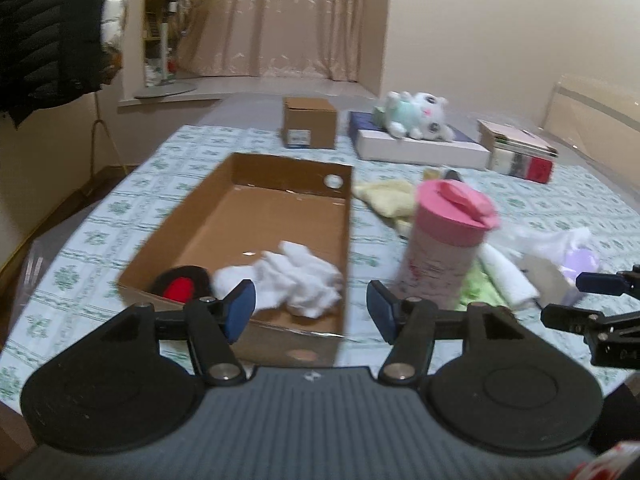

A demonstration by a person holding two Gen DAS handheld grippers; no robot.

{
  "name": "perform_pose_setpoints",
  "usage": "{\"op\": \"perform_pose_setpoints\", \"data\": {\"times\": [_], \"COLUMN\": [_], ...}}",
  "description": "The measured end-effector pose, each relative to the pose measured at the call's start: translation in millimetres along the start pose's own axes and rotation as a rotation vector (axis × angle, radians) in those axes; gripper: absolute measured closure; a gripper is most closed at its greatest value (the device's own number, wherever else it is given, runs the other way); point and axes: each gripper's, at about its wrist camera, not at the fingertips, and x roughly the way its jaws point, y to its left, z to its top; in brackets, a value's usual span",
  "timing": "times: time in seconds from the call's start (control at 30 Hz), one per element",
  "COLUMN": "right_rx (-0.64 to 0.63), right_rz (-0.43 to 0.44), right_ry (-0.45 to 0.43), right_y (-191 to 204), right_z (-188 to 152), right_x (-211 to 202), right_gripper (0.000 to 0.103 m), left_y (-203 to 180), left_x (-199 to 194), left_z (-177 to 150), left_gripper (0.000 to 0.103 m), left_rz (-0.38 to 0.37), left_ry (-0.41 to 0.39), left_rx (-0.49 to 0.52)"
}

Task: Organize soft objects
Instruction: 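Return both tools to the pile beside the pink tumbler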

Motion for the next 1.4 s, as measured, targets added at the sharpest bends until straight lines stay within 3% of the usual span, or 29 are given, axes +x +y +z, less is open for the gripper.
{"op": "perform_pose_setpoints", "data": {"times": [0.23,0.53,1.4], "right_rx": [0.062,0.138,0.204], "right_rz": [-0.081,-0.123,-0.121], "right_ry": [0.005,0.001,0.057], "right_y": [-48,-80,-103], "right_z": [-21,-38,-55], "right_x": [-29,-51,-31], "right_gripper": [0.030,0.030,0.030], "left_y": [-52,-100,-147], "left_x": [8,16,62], "left_z": [-10,-21,-37], "left_gripper": [0.044,0.044,0.044], "left_rz": [-0.054,-0.101,-0.154], "left_ry": [0.026,0.055,0.124], "left_rx": [0.034,0.085,0.130]}}
